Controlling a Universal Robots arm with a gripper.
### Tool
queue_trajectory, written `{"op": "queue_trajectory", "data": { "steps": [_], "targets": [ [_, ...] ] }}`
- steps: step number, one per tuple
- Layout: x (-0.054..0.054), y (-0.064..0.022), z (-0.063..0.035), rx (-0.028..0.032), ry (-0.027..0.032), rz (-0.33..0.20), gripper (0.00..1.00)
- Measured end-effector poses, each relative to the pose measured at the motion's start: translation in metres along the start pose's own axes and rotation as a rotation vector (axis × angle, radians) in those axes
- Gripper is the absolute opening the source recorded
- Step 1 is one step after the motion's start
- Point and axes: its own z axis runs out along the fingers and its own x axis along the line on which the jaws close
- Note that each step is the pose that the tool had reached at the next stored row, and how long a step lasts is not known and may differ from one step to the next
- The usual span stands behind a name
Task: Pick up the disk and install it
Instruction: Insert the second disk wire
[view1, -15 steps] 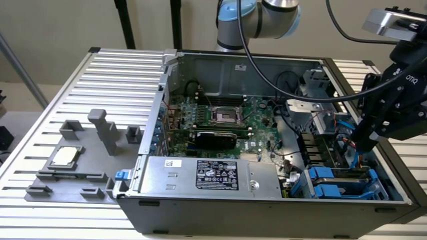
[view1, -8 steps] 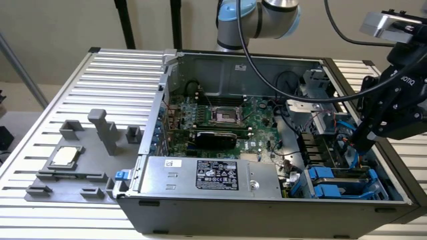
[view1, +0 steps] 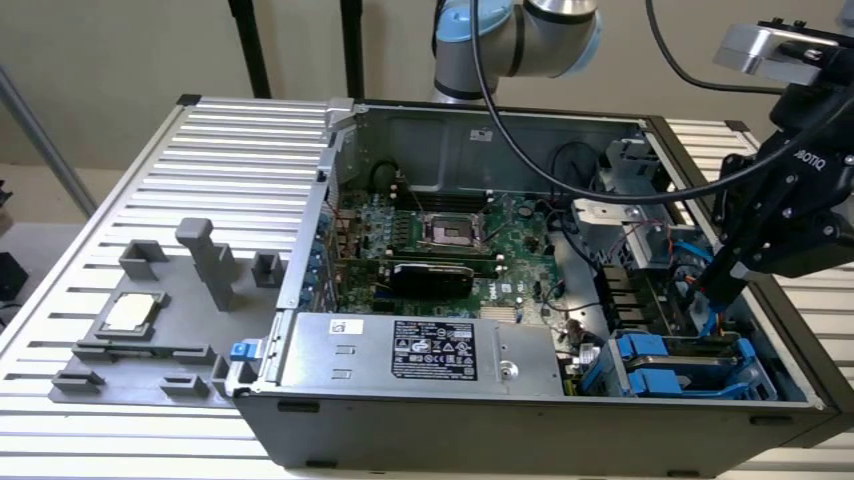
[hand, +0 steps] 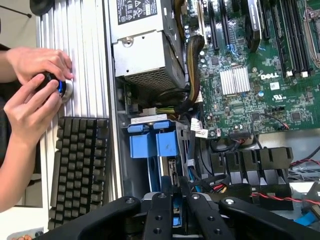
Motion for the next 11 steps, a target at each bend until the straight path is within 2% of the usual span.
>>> {"op": "queue_trajectory", "data": {
  "steps": [3,5,7,11],
  "targets": [
    [0.001,0.0094,0.0019,0.0035,-0.0007,0.001,0.17],
    [0.002,0.0146,0.0038,0.0088,-0.0017,0.001,0.17],
    [0.004,0.0174,0.0065,0.0171,-0.0036,0.001,0.17],
    [0.006,0.0202,0.0115,0.0375,-0.0074,-0.002,0.17]
  ]
}}
